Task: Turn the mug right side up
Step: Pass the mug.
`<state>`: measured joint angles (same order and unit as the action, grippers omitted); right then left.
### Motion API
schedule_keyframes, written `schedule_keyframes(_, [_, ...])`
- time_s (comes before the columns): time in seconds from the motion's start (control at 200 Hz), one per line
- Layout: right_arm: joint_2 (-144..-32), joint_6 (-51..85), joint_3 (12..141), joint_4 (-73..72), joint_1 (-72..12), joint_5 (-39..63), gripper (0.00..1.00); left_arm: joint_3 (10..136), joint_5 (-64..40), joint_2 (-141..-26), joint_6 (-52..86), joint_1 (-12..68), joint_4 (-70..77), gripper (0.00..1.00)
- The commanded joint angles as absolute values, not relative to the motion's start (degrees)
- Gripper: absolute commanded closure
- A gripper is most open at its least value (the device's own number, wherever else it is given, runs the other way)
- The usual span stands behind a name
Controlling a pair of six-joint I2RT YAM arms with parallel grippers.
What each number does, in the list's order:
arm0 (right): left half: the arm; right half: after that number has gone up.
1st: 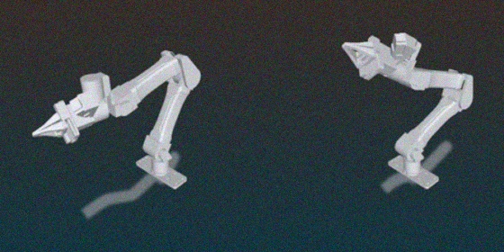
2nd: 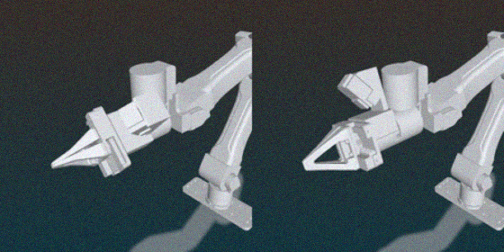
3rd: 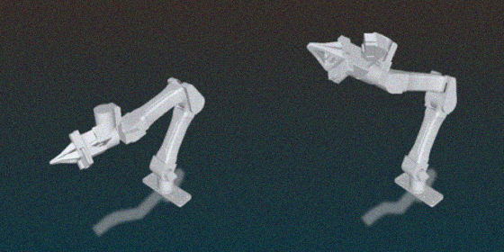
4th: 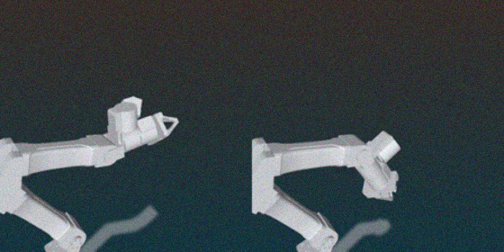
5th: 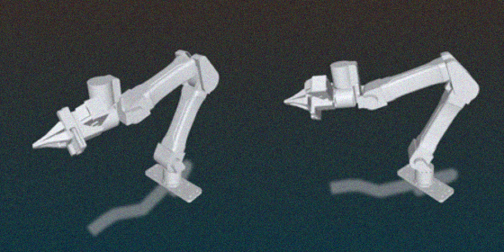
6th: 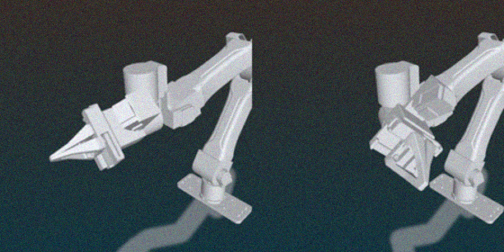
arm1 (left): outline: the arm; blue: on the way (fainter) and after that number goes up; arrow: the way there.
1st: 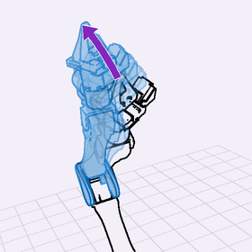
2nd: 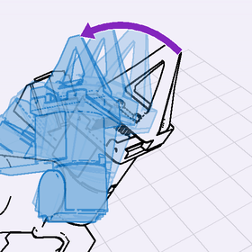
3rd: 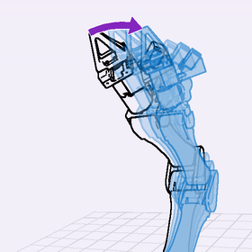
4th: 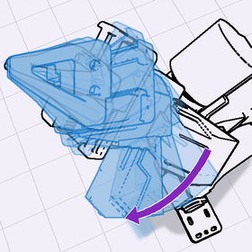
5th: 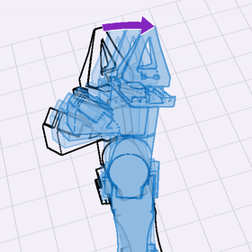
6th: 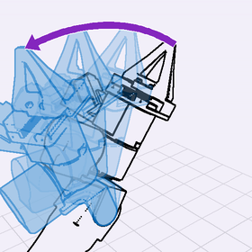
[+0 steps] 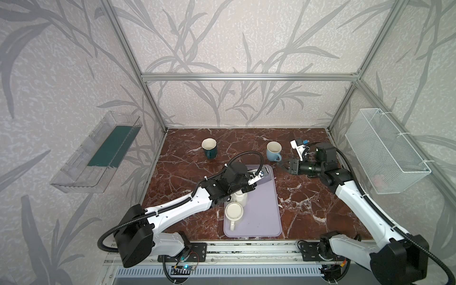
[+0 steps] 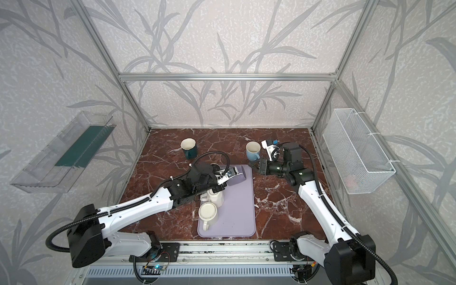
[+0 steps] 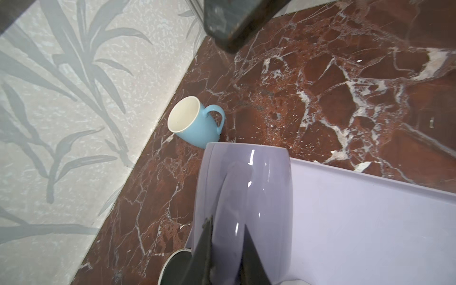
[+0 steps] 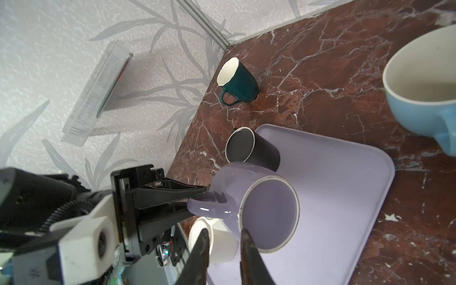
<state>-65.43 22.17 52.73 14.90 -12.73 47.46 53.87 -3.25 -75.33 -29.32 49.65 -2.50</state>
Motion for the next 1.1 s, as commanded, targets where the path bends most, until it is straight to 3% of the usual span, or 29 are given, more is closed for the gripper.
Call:
schedule_keyframes(0.0, [-63.63,9.96,54.15,17.89,-13.49,48.78,0.78,59.40,-11.56,-75.24,-27.61,47.97,-4.79,1.00])
schedule_keyframes(0.29, [-61.41,-0.71,52.04,13.27,-14.94,51.56,0.69,68.35,-24.99,-80.68,-26.48,42.09,-14.81,1.00])
schedule_keyframes(0.52, [-65.30,-13.27,57.64,18.98,-19.92,55.30,0.60,73.09,-34.45,-82.93,-28.08,39.01,-20.57,1.00])
schedule_keyframes(0.81, [-68.47,-23.46,61.12,19.95,-21.24,52.39,0.59,76.10,-39.66,-84.48,-29.89,38.56,-25.17,1.00])
schedule_keyframes(1.095, [-74.77,-29.34,68.40,31.36,-21.27,57.73,0.60,77.39,-41.36,-85.02,-31.35,38.20,-27.09,1.00])
